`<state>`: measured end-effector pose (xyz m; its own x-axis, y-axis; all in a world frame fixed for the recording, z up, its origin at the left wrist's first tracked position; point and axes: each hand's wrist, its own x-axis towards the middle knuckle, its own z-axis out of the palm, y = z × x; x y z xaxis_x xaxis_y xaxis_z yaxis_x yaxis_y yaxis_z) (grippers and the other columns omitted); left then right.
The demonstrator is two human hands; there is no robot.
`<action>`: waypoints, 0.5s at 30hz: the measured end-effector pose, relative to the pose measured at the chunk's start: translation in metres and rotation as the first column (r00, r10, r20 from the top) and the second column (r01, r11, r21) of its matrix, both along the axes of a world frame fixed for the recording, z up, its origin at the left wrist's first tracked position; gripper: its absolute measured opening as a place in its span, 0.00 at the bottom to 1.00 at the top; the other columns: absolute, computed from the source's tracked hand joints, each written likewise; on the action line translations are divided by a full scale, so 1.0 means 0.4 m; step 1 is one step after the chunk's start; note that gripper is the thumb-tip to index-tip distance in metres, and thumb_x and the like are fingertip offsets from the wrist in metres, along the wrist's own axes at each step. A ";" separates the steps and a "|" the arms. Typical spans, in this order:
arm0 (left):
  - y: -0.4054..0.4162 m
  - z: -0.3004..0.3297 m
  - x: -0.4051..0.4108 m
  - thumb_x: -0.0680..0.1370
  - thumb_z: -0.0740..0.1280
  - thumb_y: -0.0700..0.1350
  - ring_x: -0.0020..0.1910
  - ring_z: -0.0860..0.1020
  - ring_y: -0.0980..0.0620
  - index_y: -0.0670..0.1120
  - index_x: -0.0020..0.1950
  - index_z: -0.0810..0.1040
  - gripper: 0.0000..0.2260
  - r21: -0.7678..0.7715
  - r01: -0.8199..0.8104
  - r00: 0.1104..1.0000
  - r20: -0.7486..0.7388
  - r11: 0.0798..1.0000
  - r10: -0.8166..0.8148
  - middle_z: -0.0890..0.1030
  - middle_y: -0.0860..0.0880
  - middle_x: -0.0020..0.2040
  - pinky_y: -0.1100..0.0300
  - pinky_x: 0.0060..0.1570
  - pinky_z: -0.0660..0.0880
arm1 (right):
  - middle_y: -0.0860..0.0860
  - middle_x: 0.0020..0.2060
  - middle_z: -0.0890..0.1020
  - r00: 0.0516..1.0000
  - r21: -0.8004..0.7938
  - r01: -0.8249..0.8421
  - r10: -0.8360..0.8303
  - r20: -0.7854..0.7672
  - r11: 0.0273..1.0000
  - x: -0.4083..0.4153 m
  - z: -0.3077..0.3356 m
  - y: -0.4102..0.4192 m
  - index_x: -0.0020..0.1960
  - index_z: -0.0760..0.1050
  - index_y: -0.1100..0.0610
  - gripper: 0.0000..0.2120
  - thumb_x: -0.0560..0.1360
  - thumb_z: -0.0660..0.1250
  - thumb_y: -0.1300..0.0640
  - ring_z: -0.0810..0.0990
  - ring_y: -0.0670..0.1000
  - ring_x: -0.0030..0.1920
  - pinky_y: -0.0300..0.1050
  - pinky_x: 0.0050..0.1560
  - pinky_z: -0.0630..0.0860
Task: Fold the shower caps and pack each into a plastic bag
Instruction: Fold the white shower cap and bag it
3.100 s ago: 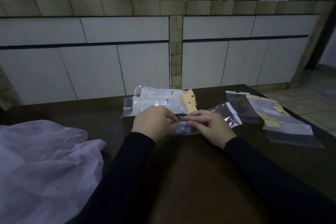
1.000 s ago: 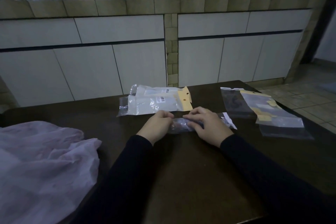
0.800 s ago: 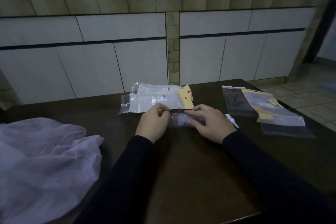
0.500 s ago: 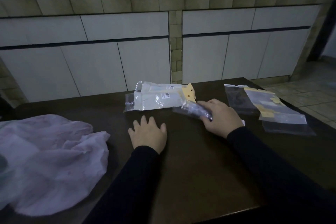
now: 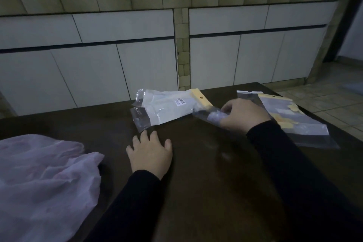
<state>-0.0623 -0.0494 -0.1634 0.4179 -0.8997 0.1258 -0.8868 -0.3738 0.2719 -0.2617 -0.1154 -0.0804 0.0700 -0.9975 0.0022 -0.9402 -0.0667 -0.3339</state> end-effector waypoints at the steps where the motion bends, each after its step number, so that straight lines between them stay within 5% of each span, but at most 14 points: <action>1: -0.001 0.000 0.001 0.80 0.52 0.58 0.74 0.57 0.43 0.49 0.73 0.65 0.24 0.001 0.000 1.000 -0.004 1.000 0.000 0.61 0.47 0.76 0.45 0.70 0.55 | 0.51 0.53 0.80 1.000 -0.038 0.019 -0.019 0.018 0.999 0.001 0.009 -0.005 0.62 0.74 0.52 0.23 0.74 0.64 0.38 0.77 0.51 0.51 0.45 0.49 0.75; 7: 0.001 0.000 0.000 0.80 0.52 0.59 0.75 0.57 0.43 0.49 0.73 0.64 0.24 -0.003 -0.006 1.000 -0.008 1.000 0.006 0.61 0.47 0.76 0.45 0.70 0.55 | 0.53 0.50 0.77 0.944 -0.249 0.222 -0.143 0.298 0.943 0.040 -0.009 -0.136 0.62 0.69 0.57 0.19 0.74 0.69 0.54 0.77 0.54 0.51 0.47 0.46 0.74; 15: 0.004 0.005 -0.006 0.80 0.50 0.59 0.75 0.56 0.44 0.50 0.75 0.62 0.25 0.017 -0.001 1.000 -0.002 1.000 0.001 0.59 0.48 0.77 0.45 0.71 0.54 | 0.56 0.50 0.79 0.967 -0.234 0.247 -0.221 0.130 0.940 0.107 -0.113 -0.286 0.56 0.75 0.59 0.12 0.76 0.66 0.53 0.78 0.56 0.51 0.55 0.55 0.76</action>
<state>-0.0646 -0.0479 -0.1615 0.4193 -0.9011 0.1101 -0.8857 -0.3795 0.2673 -0.2190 -0.2300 -0.1258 -0.1784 -0.9530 0.2450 -0.9018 0.0588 -0.4281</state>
